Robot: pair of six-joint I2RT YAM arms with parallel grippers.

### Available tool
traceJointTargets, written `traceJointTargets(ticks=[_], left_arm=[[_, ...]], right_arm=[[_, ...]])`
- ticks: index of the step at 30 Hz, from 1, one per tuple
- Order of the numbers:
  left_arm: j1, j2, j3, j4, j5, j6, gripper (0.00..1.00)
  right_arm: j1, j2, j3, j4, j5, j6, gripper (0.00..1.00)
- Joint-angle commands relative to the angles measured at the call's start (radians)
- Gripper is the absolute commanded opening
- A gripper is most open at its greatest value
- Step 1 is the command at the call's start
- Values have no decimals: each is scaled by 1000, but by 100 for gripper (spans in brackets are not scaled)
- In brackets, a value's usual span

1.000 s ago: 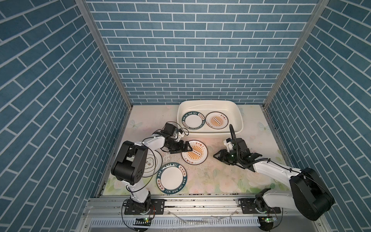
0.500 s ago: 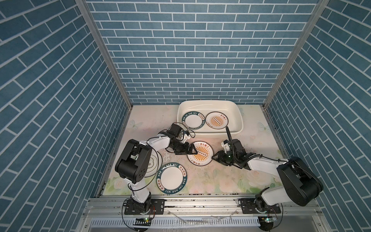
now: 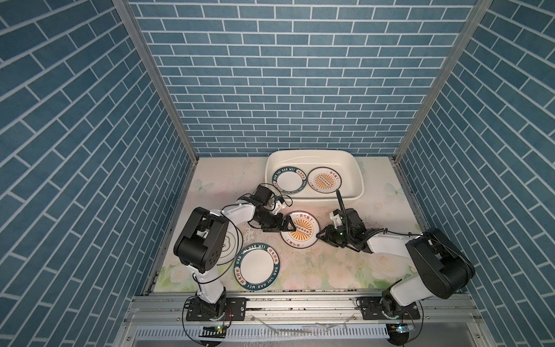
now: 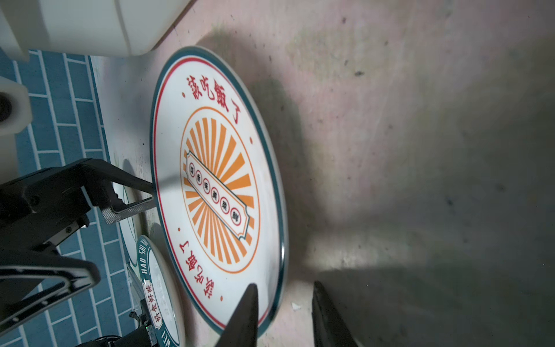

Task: Place the plates into the plastic bin on the countertop
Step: Pick up the plate from the center of the table.

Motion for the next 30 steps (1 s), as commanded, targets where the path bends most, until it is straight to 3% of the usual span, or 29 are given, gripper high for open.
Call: traceJointTargets(ticks=[1, 30], left_arm=[[-8, 5, 6, 1, 19, 19, 100], [-14, -3, -7, -8, 9, 50, 99]], right_arm=[[5, 26, 12, 43, 16, 17, 31], [3, 101, -69, 284, 5, 92, 7]])
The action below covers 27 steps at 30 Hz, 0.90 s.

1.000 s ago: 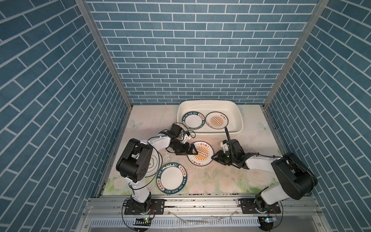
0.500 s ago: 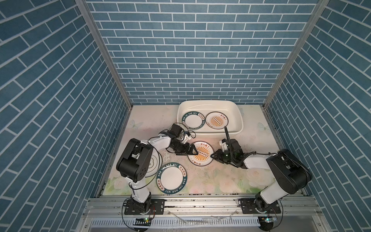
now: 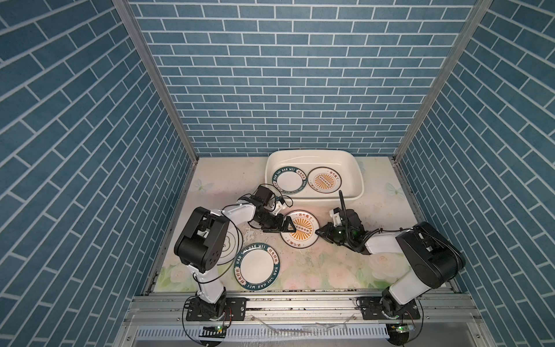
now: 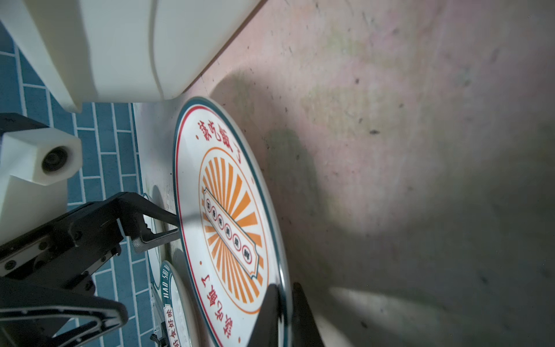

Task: Place the plates into the plastic bin on the countertop
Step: Pick up the plate from the center of the table.

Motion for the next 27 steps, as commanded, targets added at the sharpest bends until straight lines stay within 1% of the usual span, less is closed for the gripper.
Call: traceJointTargets(ticks=[1, 5, 14, 20, 27], left_arm=[[-9, -10, -9, -1, 1, 37, 100], [-8, -39, -19, -15, -42, 60, 100], [3, -126, -5, -60, -92, 120, 100], [37, -174, 47, -111, -102, 166, 100], [93, -237, 92, -142, -106, 181, 99]], right_arm=[[5, 16, -23, 19, -6, 0, 5], [2, 22, -30, 49, -29, 18, 0], [-1, -27, -62, 102, -60, 61, 0], [-3, -81, -61, 81, -87, 67, 0], [-7, -103, -55, 75, -130, 77, 0]])
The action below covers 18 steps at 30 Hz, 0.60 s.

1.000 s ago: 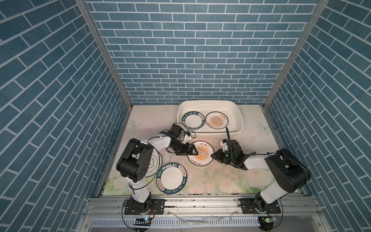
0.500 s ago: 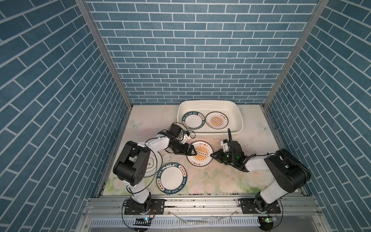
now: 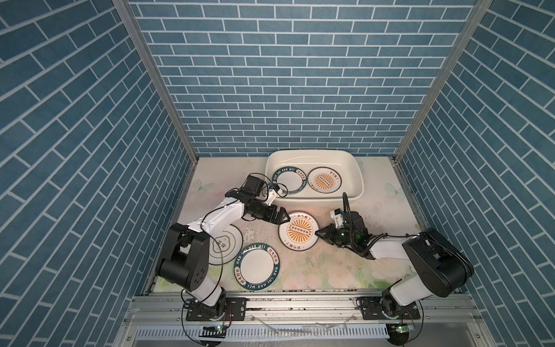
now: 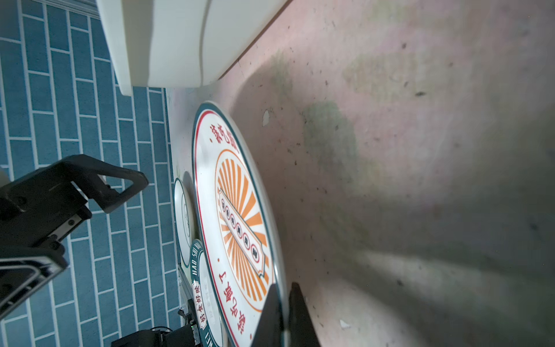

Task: Place the plates into the plastic bin on the countertop
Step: Pick up the plate from the center of the table.

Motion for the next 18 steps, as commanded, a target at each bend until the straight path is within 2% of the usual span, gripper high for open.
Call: traceJointTargets(ticks=[1, 9, 18], left_arm=[[35, -39, 30, -41, -2, 27, 100], [141, -120, 43, -41, 23, 0, 100], [206, -156, 61, -33, 7, -25, 99]], right_arm=[[-4, -24, 4, 17, -57, 26, 0], [-3, -48, -2, -17, -119, 36, 0], [-3, -172, 44, -265, -126, -45, 0]])
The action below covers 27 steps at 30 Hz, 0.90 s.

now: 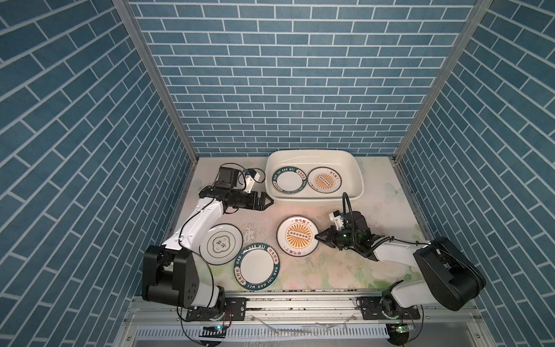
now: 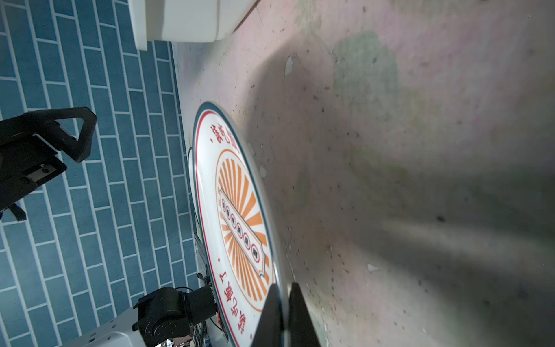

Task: Place the plates into the plastic bin on the countertop
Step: Pick up the plate from the center of the table.

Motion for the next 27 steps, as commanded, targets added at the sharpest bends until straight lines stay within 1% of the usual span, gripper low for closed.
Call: traceJointTargets(ticks=[1, 8, 13, 18, 27], left_arm=[[9, -22, 34, -15, -3, -1, 100], [15, -50, 36, -21, -17, 11, 100], [29, -70, 35, -25, -20, 14, 100], [47, -88, 48, -28, -19, 17, 100], [89, -132, 37, -19, -10, 11, 100]], right_arm=[[-3, -66, 46, -127, -24, -48, 0], [-3, -153, 66, -245, -16, -82, 0], [-4, -200, 116, -361, -16, -127, 0], [-4, -225, 187, -463, -19, -172, 0], [-4, -229, 295, -548, -26, -208, 0]])
